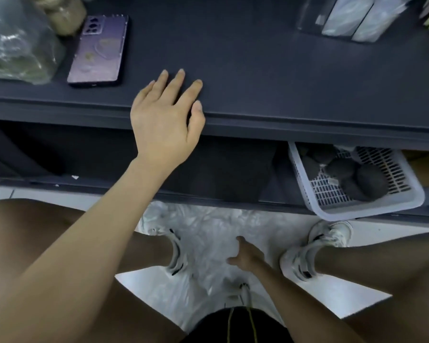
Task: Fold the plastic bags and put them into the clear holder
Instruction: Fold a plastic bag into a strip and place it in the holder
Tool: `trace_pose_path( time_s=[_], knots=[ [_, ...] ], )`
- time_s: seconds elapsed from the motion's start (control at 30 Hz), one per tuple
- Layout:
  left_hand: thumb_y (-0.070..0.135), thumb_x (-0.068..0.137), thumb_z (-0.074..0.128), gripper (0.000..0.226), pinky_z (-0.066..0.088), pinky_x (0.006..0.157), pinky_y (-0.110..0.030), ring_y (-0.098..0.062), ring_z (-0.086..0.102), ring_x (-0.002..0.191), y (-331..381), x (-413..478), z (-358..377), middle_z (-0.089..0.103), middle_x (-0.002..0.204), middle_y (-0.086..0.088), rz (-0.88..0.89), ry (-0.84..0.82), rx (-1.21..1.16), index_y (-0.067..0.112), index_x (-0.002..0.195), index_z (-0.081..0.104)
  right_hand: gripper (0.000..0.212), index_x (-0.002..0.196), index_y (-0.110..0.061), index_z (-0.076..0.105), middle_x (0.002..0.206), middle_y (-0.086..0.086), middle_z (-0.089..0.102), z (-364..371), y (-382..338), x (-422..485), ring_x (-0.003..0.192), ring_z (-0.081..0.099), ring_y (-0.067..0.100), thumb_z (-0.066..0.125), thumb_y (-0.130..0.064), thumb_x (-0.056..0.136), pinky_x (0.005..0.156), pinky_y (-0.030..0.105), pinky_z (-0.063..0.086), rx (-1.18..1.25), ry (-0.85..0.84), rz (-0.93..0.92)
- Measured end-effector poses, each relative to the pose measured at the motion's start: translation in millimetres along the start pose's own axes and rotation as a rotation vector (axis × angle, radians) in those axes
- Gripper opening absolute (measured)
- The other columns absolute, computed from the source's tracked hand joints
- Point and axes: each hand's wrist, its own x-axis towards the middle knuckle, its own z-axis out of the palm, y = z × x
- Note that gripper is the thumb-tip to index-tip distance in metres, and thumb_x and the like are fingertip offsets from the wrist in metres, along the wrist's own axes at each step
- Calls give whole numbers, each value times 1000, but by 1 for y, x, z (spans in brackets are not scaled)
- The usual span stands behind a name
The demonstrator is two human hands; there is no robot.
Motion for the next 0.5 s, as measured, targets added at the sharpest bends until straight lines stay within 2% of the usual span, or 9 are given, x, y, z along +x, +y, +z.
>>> trace_pose_path(
  time_s=[0.1,0.2,0.27,0.33,0.4,0.47,0.5],
  knots=[
    [29,98,38,39,45,96,-41,-33,60,117,1,2,0,66,122,-11,9,16,2,17,117,70,50,138,-20,43,133,4,55,1,-4,-1,115,57,22,57,-17,91,91,28,48,22,113,-21],
    [28,97,39,39,45,96,-41,-34,60,117,0,3,-1,66,122,-11,-5,-7,-16,17,117,70,35,123,-16,59,128,1,57,-27,-12,-18,114,57,20,63,-19,89,87,21,43,66,120,-127],
    [29,97,40,38,44,97,-42,-34,59,118,1,3,-3,66,123,-12,-21,-34,-22,16,118,69,23,109,-10,68,113,3,64,-58,-22,-43,106,61,19,64,-19,88,77,18,40,41,143,-267],
    [31,96,41,39,41,98,-42,-35,57,120,2,5,-7,64,126,-13,-41,-86,-60,15,118,69,15,93,-6,72,92,4,69,-95,-32,-83,89,64,16,65,-18,88,70,22,42,51,168,-413],
    [33,95,44,39,37,101,-41,-34,54,123,4,7,-18,61,129,-14,-92,-124,-215,12,117,68,15,86,-6,74,82,7,70,-133,-40,-127,75,62,10,68,-20,88,69,28,46,111,181,-535],
    [33,94,48,36,37,101,-33,-28,56,117,11,8,-40,63,123,-10,-164,-124,-458,10,110,70,15,82,-5,74,70,4,68,-172,-48,-173,65,56,3,70,-18,86,63,21,44,195,176,-629],
    [33,93,49,34,41,98,-30,-24,59,108,19,7,-54,67,113,-6,-198,-121,-574,10,102,72,15,78,-5,73,64,-1,65,-190,-51,-193,62,54,0,71,-18,86,61,17,42,244,171,-663]
  ],
)
